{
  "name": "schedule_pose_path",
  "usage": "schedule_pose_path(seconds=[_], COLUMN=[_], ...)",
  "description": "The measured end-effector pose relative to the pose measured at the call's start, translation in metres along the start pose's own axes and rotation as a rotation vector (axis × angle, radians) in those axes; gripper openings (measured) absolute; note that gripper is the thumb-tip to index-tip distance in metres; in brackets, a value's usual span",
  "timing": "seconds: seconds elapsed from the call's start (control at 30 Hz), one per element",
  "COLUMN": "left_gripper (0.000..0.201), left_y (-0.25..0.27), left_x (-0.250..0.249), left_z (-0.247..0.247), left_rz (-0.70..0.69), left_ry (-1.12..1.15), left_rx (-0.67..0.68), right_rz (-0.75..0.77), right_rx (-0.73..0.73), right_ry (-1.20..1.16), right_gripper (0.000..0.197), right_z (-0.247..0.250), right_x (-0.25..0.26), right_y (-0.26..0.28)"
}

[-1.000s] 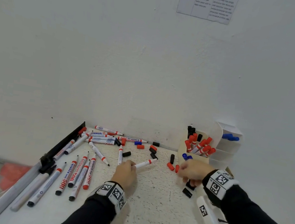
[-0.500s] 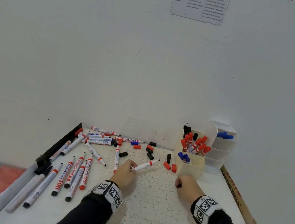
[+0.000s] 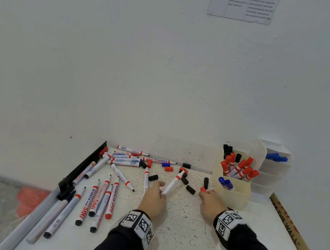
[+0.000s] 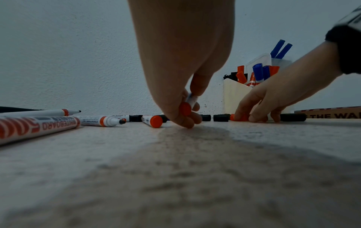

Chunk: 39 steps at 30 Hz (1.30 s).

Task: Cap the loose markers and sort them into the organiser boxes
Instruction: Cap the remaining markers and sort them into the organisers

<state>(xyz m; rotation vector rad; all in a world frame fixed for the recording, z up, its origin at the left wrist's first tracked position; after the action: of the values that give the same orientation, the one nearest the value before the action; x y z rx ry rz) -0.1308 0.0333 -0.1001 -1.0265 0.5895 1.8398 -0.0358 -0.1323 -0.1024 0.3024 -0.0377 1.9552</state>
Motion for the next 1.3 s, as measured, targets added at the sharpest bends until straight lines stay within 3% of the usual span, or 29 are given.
schedule_pose_path(seconds=[0.17, 0.27, 0.37, 0.5, 0.77, 1.03, 1.13, 1.3], left_gripper=[0.032, 0.031, 0.030, 0.028, 0.026, 0.028, 0.027, 0.021], left_y=[-0.001, -0.001, 0.000, 0.001, 0.005, 0.006, 0.006, 0.007], left_x=[-0.002, -0.001, -0.001, -0.001, -0.003, -0.003, -0.004, -0.008], left_z=[-0.003, -0.003, -0.003, -0.005, -0.011, -0.012, -0.011, -0.009], left_rz=[-0.039, -0.051, -0.058, -0.055, -0.100, -0.085, -0.088, -0.086], left_ry=[-0.052, -0.069, -0.085, -0.080, -0.060, -0.032, -0.013, 0.049], left_rx=[0.031, 0.021, 0.022, 0.034, 0.106, 0.134, 0.139, 0.128], right_rz=[-0.048, 0.035, 0.138, 0.160, 0.163, 0.085, 0.115, 0.098], right_rx=[-0.307, -0.443, -0.446, -0.514, -0.513, -0.426, -0.420, -0.496], right_ry=[-0.164, -0.313, -0.412, -0.536, -0.801, -0.746, -0.733, -0.744], right_gripper=[0.005, 0.011, 0.031, 0.014, 0.018, 0.019, 0.027, 0.023], right_z=[0.021, 0.033, 0.035, 0.037, 0.035, 0.032, 0.033, 0.035], right_x=[0.006, 0.011, 0.018, 0.020, 0.017, 0.012, 0.012, 0.012], right_y=[0.001, 0.007, 0.011, 0.017, 0.030, 0.029, 0.030, 0.031])
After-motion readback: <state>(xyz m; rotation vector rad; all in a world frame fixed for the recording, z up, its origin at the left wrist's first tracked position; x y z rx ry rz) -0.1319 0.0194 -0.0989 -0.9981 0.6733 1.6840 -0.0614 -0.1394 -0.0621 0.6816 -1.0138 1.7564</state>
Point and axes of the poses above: each hand's wrist, its own y-axis away from the middle knuckle, its own z-axis out of the back of the hand, x = y × z, the point moved 5 cm from there along -y, towards the middle knuckle, and after that the axes turned 8 degrees about -x, right-handed, at the moved point
